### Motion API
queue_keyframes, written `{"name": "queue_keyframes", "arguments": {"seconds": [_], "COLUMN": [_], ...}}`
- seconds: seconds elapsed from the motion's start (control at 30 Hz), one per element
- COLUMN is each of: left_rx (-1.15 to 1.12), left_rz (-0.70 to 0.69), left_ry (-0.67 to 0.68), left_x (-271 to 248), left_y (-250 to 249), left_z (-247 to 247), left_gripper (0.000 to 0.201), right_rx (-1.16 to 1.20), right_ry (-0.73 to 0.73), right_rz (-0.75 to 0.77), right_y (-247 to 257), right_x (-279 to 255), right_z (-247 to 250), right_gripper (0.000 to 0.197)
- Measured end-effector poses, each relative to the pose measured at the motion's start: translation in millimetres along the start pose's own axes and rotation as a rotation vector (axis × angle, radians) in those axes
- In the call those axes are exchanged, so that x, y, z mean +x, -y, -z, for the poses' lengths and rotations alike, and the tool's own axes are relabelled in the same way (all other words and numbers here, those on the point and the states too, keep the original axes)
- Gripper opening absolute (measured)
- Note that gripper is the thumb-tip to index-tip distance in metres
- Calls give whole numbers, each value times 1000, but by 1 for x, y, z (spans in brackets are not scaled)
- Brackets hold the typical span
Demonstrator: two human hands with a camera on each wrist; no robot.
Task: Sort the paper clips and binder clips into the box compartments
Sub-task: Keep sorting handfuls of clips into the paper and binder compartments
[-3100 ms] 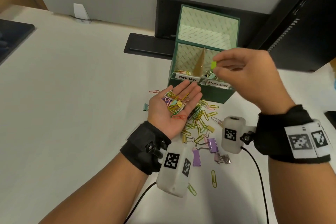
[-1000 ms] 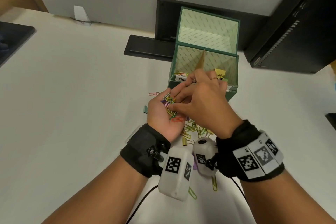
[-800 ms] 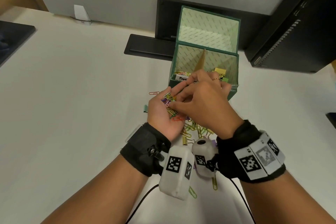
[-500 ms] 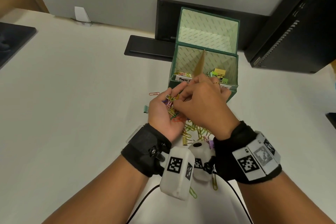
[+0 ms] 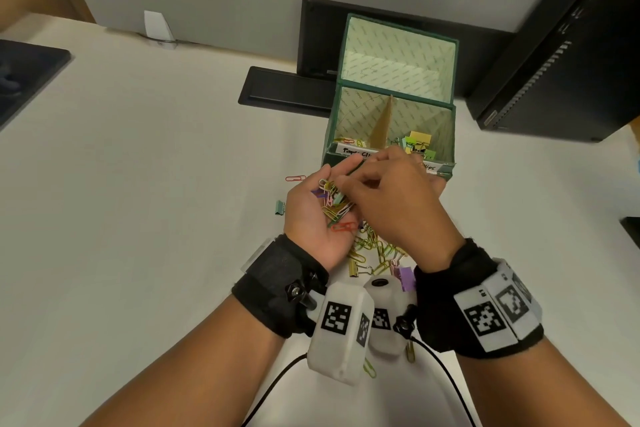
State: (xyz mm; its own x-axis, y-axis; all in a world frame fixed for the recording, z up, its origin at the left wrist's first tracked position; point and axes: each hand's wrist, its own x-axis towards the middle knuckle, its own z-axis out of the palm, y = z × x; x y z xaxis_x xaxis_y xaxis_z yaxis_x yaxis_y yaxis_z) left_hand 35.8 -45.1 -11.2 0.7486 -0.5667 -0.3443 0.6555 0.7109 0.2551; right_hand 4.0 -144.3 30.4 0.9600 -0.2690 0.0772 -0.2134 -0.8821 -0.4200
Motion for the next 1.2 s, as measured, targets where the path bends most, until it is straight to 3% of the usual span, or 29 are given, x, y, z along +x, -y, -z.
{"name": "queue_keyframes", "arguments": {"seconds": [0.23,0.33,0.6,0.97,1.2], "left_rx": [40,35,-33,99,132], "left_rz": [5,-2,40,16,4], "left_ry": [-18,-6,19,3,17], "left_x": [-1,0,-6,-4,-6], "left_y": [3,4,2,4,5], "left_z": [-1,-1,-8,-7,-7], "left_gripper": [47,47,36,23,37], "right_rx": [118,144,335,476,317], "right_ry": [-105,-177,-294,-252,-168], "right_rz": [-24,-29,-54,-5,57], "right_y": [-5,-3,-4,-22,-28], "right_x": [0,-1,5,4,5], "right_z": [3,3,19,32,36], "right_gripper": [23,33,34,24,22]}}
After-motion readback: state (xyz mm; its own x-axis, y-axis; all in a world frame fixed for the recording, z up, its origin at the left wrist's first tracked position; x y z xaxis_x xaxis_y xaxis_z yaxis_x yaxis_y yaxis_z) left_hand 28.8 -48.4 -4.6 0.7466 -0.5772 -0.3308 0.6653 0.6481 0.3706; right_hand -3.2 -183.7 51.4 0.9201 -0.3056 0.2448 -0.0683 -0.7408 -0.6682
